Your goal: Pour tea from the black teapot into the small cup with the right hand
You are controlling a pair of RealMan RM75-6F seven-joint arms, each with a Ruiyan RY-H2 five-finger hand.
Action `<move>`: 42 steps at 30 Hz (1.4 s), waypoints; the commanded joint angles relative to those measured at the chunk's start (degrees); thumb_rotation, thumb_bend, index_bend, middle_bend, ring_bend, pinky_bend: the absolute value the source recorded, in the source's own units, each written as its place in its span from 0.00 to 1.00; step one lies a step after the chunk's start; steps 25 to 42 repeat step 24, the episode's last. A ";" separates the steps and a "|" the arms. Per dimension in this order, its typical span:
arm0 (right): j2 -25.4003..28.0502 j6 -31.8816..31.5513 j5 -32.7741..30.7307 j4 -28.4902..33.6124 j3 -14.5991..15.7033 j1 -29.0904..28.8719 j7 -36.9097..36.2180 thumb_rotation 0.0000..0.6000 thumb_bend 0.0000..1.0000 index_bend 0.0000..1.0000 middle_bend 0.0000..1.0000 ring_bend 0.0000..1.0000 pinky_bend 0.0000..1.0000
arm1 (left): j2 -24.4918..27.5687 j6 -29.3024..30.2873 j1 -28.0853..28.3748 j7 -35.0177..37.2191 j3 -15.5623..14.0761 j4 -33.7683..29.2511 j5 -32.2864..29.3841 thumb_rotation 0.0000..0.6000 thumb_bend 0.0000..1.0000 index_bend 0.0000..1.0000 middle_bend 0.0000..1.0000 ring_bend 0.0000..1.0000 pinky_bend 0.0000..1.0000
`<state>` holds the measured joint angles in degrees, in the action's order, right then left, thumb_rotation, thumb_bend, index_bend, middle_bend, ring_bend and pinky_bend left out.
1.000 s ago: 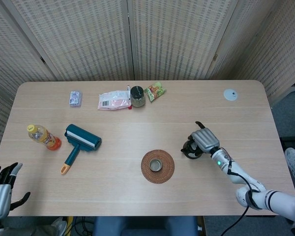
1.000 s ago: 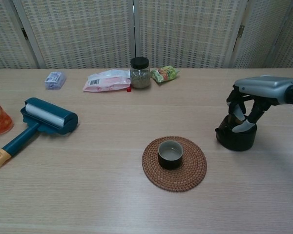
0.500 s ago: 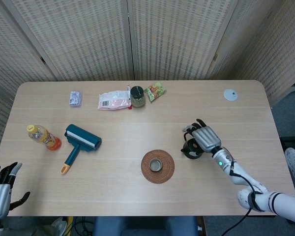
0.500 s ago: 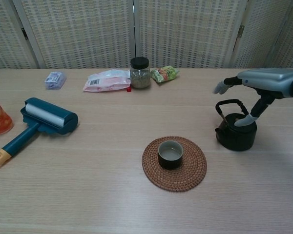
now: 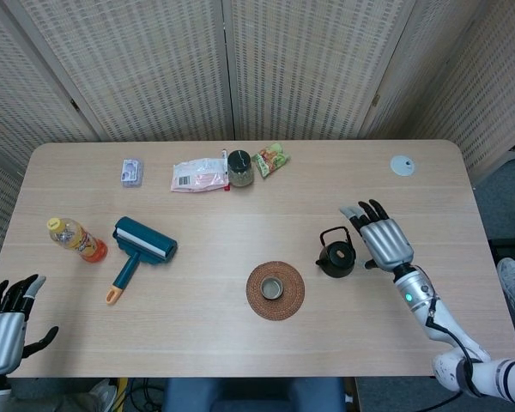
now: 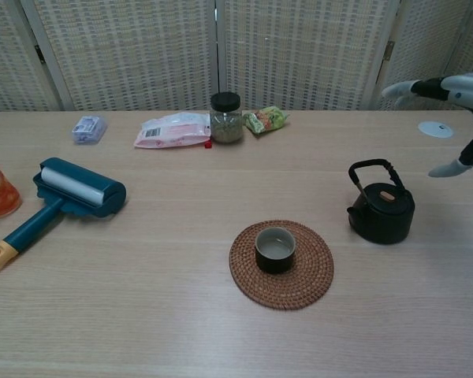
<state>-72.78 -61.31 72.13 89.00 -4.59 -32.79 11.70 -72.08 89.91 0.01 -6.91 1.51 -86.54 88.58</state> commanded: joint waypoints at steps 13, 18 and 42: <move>9.76 -19.21 5.94 9.97 6.13 16.82 0.44 1.00 0.00 0.05 0.16 0.03 0.00 | -0.17 -2.84 3.43 -0.81 1.06 -1.63 0.78 1.00 0.20 0.11 0.10 0.12 0.02; 10.02 -21.97 8.07 10.30 7.35 19.95 0.01 1.00 0.00 0.05 0.17 0.03 0.00 | -0.62 -3.62 4.60 -0.97 1.44 -2.03 1.01 1.00 0.20 0.11 0.10 0.12 0.02; 9.29 -24.78 10.65 10.45 7.55 22.47 0.50 1.00 0.00 0.05 0.18 0.04 0.00 | -1.14 -3.83 5.44 -1.16 1.62 -2.57 1.26 1.00 0.20 0.11 0.10 0.12 0.02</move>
